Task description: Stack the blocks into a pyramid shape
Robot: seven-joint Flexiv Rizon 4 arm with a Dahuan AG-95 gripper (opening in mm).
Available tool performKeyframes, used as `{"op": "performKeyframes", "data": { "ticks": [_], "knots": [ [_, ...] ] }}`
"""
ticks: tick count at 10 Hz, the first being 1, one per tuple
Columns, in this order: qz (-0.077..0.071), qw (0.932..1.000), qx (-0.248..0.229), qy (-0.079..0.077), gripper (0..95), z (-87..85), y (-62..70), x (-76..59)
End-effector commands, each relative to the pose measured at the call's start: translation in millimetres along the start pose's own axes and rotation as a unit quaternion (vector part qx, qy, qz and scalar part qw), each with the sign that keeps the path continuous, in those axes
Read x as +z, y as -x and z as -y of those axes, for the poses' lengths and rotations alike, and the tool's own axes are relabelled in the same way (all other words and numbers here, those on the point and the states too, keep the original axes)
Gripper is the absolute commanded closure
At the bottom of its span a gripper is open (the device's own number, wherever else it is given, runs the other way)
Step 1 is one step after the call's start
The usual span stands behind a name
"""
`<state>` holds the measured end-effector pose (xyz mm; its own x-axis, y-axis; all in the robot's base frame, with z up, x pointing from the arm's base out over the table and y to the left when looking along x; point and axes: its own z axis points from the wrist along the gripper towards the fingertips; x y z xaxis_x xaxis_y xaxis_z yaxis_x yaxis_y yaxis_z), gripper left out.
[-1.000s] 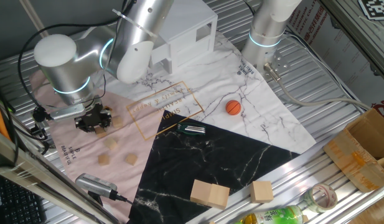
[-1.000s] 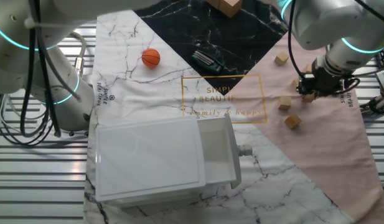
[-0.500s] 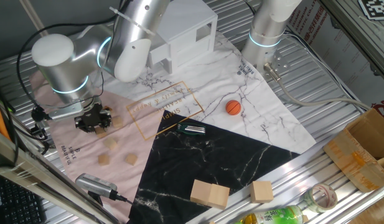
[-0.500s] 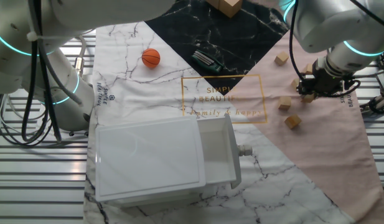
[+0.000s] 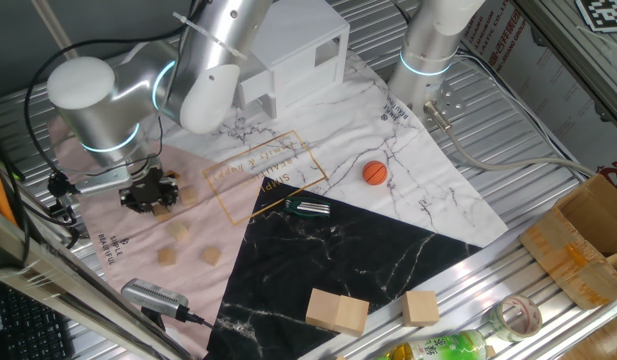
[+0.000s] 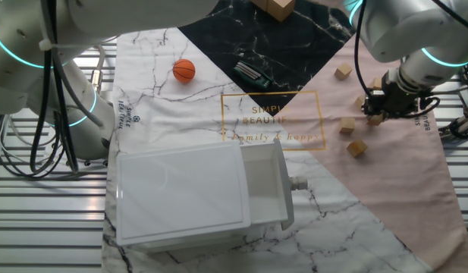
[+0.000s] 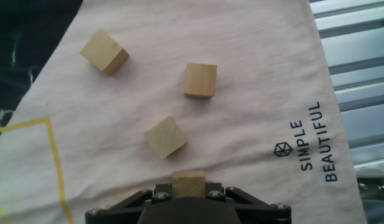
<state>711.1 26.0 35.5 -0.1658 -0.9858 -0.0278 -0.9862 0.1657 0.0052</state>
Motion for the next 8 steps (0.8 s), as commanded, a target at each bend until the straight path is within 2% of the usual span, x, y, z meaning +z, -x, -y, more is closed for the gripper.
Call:
{"op": "performKeyframes", "data": {
  "ticks": [1,5,8],
  "knots": [
    [0.0,1.0,0.002,0.0,95.0,-0.1,-0.4,0.4],
    [-0.012,0.9999,0.009,-0.002,95.0,-0.1,-0.4,0.4],
    [0.001,1.0,-0.008,0.002,95.0,-0.1,-0.4,0.4]
  ]
}}
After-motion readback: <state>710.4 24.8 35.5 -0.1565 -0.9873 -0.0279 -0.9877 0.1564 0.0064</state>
